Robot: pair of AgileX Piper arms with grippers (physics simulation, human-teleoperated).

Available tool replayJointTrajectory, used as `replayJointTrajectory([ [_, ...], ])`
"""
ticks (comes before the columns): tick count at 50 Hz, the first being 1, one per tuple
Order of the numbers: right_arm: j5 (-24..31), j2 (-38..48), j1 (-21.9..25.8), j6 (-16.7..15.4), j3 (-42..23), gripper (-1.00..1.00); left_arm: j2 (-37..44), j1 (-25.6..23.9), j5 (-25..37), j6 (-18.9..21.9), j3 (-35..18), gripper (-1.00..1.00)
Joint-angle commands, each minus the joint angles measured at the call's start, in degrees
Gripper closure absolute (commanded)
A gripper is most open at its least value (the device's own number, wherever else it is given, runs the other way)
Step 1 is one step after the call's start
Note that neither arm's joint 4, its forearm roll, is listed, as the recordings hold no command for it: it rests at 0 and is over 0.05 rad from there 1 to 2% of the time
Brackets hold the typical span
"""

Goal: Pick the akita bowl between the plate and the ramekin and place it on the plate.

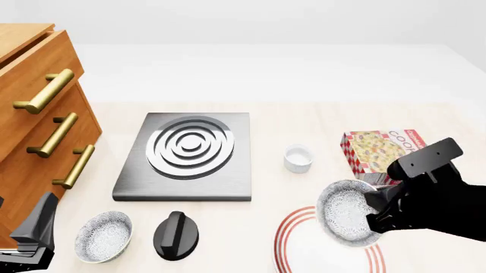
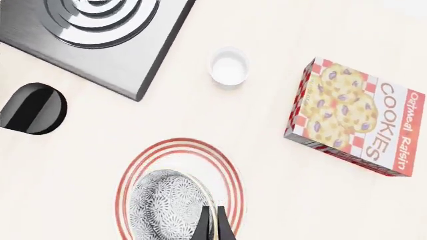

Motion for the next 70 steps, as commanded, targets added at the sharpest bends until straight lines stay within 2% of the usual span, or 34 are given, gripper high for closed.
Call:
replayJointTrajectory([
  [1,-2.24,0.32,1.80,-0.99,4.69,1.00,0.01,-0.01,0.00,-0.01,0.00,-1.00],
  [7,-6.81,4.15,2.34,-1.49,7.53,1.00,0.00,0.00,0.00,0.01,0.00,-1.00],
  [9,-8.83,7.01,4.33,-0.48,8.00,1.00,0.01,0.00,0.00,0.00,0.00,-1.00],
  [11,-10.81,8.28,3.39,-1.97,9.45,1.00,0.01,-0.01,0.00,0.00,0.00,-1.00],
  [12,-11.49,9.21,4.01,-1.13,9.46,1.00,0.01,0.00,0.00,0.00,0.00,-1.00],
  [20,-13.65,11.93,4.74,-0.51,9.93,1.00,0.00,0.00,0.00,-0.01,0.00,-1.00],
  [24,-14.87,14.69,7.12,1.73,8.84,1.00,0.00,0.00,0.00,0.00,0.00,-1.00],
  [25,-15.95,17.21,8.85,3.69,8.16,1.00,0.00,0.00,0.00,-0.01,0.00,-1.00],
  [27,-17.66,18.12,6.58,1.84,9.10,1.00,0.00,0.01,0.00,-0.01,0.00,-1.00],
  [29,-18.74,20.22,7.85,3.37,8.75,1.00,-0.01,-0.01,0.00,0.00,0.00,-1.00],
  [33,-19.52,21.32,7.81,4.15,8.54,1.00,0.00,0.00,0.00,-0.01,0.00,-1.00],
  [37,-19.80,21.42,7.01,3.76,8.71,1.00,0.00,-0.01,0.00,0.01,0.00,-1.00],
  [39,-19.85,20.80,6.04,2.31,9.24,1.00,-0.01,0.00,0.00,0.01,0.00,-1.00],
  [41,-19.71,21.07,6.25,2.97,9.06,1.00,-0.01,0.01,0.00,0.01,0.00,-1.00],
  [54,-20.10,21.01,5.13,1.35,9.72,1.00,0.00,0.01,0.00,0.00,0.00,-1.00],
  [55,-20.03,20.52,4.41,0.52,10.02,-1.00,0.00,0.01,0.00,-0.02,0.00,-1.00],
  [66,-17.64,17.47,2.41,-0.58,9.41,-1.00,-0.01,0.00,0.00,0.01,0.00,-1.00],
  [70,-15.13,14.21,1.33,-1.36,8.73,-1.00,0.00,0.01,0.00,-0.02,0.00,-1.00],
])
